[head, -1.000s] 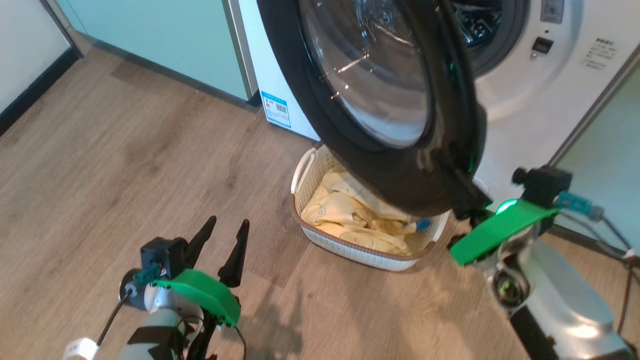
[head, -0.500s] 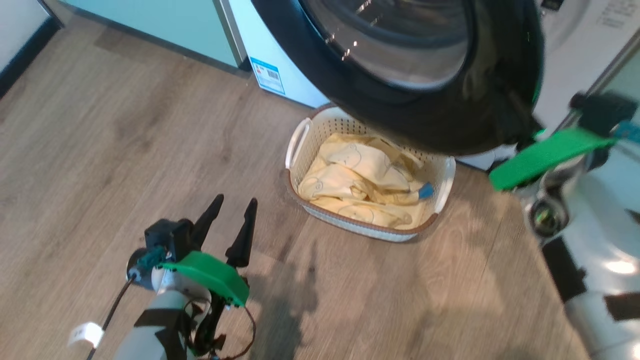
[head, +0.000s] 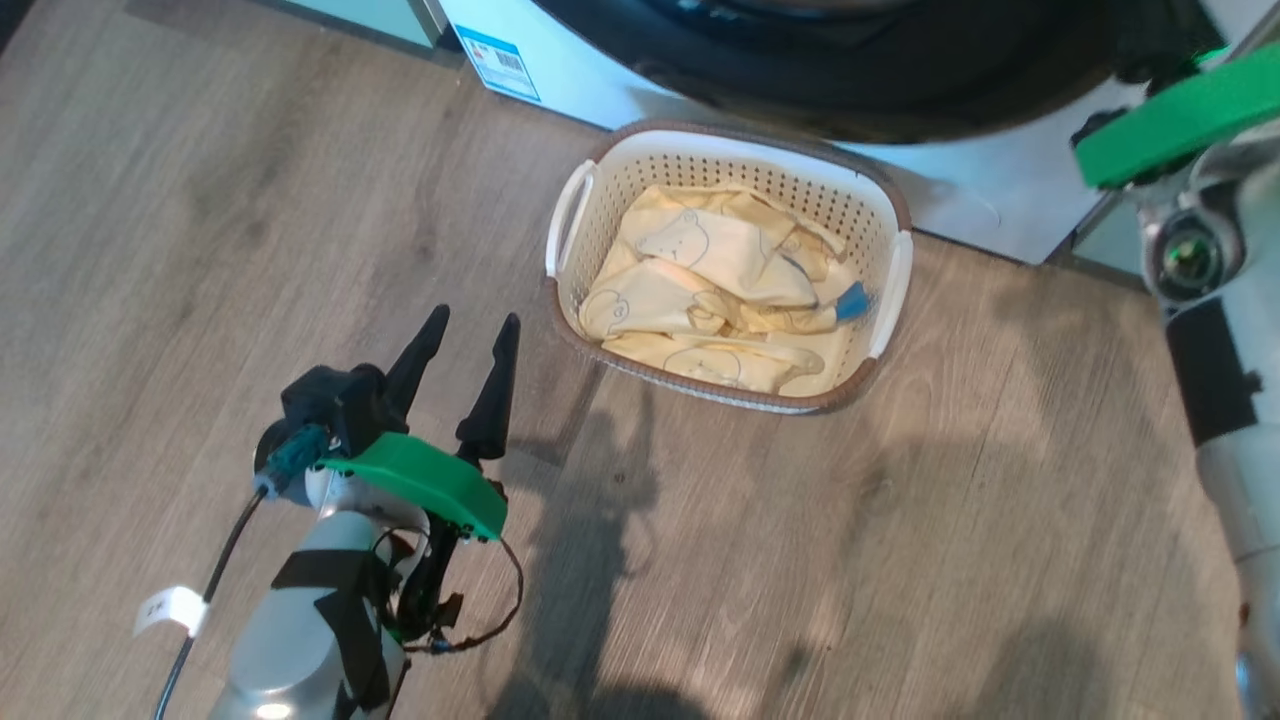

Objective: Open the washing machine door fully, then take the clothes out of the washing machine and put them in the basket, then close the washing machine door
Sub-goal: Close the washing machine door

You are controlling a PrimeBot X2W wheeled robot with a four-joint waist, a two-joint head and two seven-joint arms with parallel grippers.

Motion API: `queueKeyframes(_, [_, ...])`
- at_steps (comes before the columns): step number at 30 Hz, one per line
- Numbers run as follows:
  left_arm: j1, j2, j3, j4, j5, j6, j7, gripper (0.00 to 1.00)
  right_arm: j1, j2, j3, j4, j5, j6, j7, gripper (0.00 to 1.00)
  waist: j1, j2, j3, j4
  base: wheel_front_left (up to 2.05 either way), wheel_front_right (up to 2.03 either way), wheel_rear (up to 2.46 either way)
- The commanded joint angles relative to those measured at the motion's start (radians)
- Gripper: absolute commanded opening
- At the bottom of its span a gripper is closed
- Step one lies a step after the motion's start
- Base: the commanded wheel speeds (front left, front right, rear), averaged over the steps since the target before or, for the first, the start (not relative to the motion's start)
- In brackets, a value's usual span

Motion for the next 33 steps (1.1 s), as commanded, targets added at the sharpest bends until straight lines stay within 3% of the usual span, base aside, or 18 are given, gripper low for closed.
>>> queueKeyframes(1, [-0.028,0.017,0.038,-0.030,0.006,-0.001,-0.006,1.00,-0.046,0.012,-0.002,-0.022,-0.005,-0.003,-0.007,0.00,-0.0002,0.0000,0.006,-0.003,0.00,0.00,0.00])
queueKeyframes(15, [-0.049,0.006,0.041,-0.033,0.003,-0.001,-0.006,1.00,-0.124,0.012,-0.037,0.011,-0.022,-0.003,-0.007,0.00,-0.0002,0.0000,0.032,0.003,0.00,0.00,0.00])
queueKeyframes(33, [-0.035,0.052,0.093,-0.025,0.001,-0.001,-0.006,1.00,0.043,0.012,0.247,-0.105,0.057,-0.003,-0.007,0.00,-0.0002,0.0000,-0.076,-0.031,0.00,0.00,0.00])
